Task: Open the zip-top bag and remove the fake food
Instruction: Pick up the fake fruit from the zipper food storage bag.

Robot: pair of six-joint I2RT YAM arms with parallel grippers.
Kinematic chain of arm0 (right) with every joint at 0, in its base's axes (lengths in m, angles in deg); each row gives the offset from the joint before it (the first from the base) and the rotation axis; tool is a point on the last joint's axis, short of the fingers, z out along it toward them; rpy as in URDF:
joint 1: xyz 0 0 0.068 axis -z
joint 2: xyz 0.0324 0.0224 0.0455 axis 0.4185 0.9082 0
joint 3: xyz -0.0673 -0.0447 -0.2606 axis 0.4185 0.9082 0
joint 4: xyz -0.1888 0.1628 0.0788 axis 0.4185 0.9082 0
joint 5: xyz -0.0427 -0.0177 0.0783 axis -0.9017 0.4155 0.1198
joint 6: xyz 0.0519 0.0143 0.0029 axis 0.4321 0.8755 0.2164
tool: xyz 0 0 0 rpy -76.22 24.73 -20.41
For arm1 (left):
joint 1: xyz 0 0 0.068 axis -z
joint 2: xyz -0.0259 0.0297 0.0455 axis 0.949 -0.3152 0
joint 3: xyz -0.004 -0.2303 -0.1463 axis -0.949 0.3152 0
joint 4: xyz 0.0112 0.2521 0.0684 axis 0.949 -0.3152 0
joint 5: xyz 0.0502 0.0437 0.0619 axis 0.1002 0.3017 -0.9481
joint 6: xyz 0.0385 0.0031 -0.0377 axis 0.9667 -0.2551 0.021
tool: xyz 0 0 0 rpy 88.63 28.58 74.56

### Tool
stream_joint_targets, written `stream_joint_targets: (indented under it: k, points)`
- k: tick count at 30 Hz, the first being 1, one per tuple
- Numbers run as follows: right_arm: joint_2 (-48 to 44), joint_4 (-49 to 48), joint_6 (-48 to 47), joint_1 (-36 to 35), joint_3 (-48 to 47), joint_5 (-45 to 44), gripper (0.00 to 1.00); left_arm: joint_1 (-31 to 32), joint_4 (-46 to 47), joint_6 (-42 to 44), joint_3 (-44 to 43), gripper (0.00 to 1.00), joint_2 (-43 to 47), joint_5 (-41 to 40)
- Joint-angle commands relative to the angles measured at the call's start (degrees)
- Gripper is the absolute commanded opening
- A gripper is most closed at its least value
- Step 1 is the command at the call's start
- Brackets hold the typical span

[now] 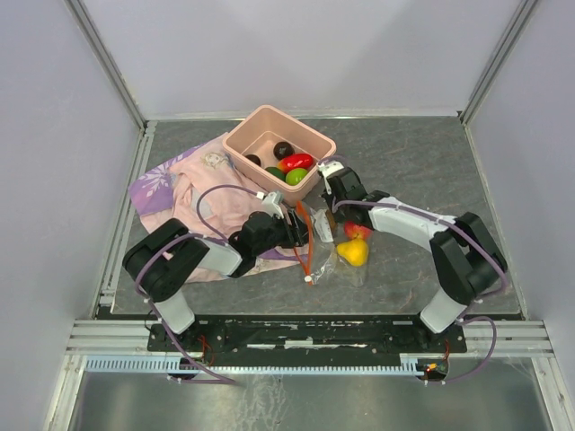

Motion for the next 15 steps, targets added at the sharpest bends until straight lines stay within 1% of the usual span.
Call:
stream_joint_targets:
  k: [1,4,6,10,15]
  points:
    - [3.23,-0.81,-2.84,-0.04,-4.80,-3.13,0.21,-0.23,2.63,3.11,-2.19,0.66,-1.11,1.64]
    - [5.15,-0.47,-5.74,0.07,-6.42,-4.07,0.21,-0.32,2.58,3.53,-2.56,0.66,-1.65,2.26]
    - [6.65,-0.36,-8.32,0.03,-7.50,-2.41,0.22,-0.29,2.73,3.83,-2.67,0.66,-1.97,2.55]
    - [8.31,-2.40,-11.55,0.03,-7.47,7.27,0.23,-0.63,2.58,4.46,-2.79,0.66,-2.00,2.58]
    - [9.73,-2.67,-10.75,-0.02,-7.01,16.53,0.23,-0.91,0.14,4.99,-2.64,0.68,-1.06,1.48]
